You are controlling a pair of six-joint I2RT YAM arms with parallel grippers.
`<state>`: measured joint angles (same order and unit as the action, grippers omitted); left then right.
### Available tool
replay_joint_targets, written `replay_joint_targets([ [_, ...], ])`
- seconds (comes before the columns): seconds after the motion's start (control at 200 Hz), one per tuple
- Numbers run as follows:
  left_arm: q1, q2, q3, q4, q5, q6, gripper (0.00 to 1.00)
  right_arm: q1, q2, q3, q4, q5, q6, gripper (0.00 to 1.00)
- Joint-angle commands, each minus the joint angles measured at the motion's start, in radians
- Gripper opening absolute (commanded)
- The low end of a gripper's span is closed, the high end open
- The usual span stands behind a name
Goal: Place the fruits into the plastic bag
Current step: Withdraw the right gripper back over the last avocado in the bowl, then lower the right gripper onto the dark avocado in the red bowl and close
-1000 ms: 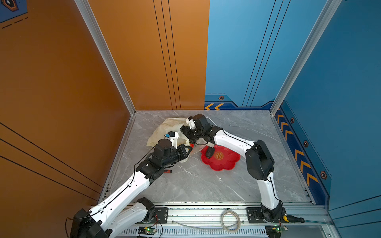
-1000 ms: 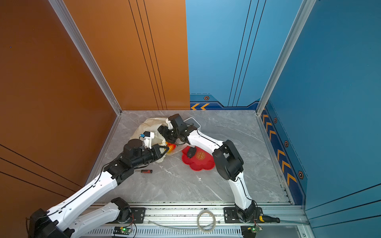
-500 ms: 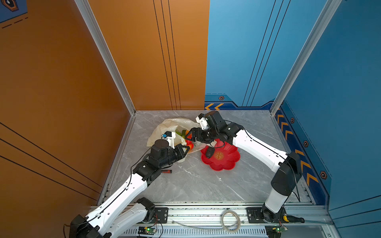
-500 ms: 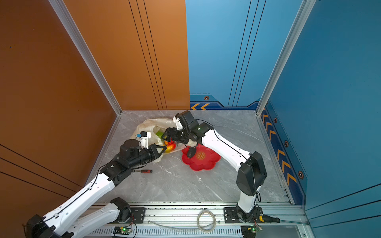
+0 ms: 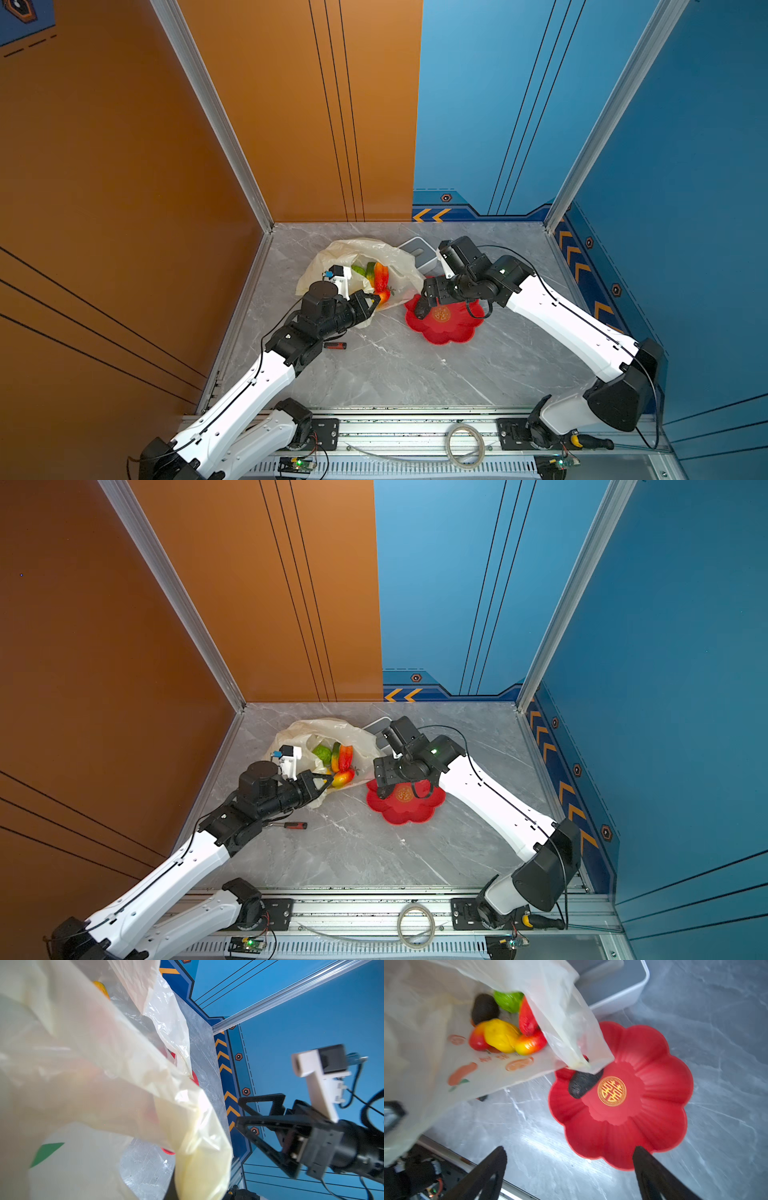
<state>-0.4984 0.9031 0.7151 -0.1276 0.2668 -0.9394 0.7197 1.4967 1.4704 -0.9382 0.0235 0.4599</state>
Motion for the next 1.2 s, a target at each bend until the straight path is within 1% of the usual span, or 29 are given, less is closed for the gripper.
replay_joint_targets([
  [0.0, 0.003, -0.001, 0.007, -0.018, 0.012, 0.018, 0.00, -0.006, -0.021, -0.079, -0.040, 0.035, 0.008, 0.94],
  [0.16, -0.004, 0.007, 0.016, -0.022, 0.013, 0.017, 0.00, -0.011, -0.044, -0.203, 0.078, -0.057, 0.079, 0.94],
  [0.17, -0.004, 0.007, 0.016, -0.023, 0.014, 0.017, 0.00, -0.035, -0.044, -0.210, 0.085, -0.063, 0.085, 0.94],
  [0.195, -0.005, 0.007, 0.015, -0.025, 0.013, 0.017, 0.00, -0.046, -0.044, -0.228, 0.101, -0.074, 0.099, 0.94],
  [0.32, -0.005, -0.005, 0.016, -0.028, 0.011, 0.017, 0.00, -0.050, -0.044, -0.296, 0.213, -0.075, 0.181, 0.93],
  [0.426, -0.005, -0.011, 0.011, -0.022, 0.008, 0.016, 0.00, -0.054, -0.012, -0.326, 0.292, -0.057, 0.232, 0.92],
  [0.636, -0.003, -0.007, 0.017, -0.008, 0.018, 0.021, 0.00, -0.063, 0.089, -0.294, 0.405, -0.059, 0.295, 0.89],
  [0.871, -0.004, 0.012, 0.006, 0.036, 0.043, 0.013, 0.00, -0.065, 0.227, -0.209, 0.402, -0.059, 0.302, 0.87],
  [1.197, -0.002, -0.012, -0.007, 0.045, 0.065, 0.005, 0.00, -0.045, 0.342, -0.153, 0.393, -0.006, 0.297, 0.85],
])
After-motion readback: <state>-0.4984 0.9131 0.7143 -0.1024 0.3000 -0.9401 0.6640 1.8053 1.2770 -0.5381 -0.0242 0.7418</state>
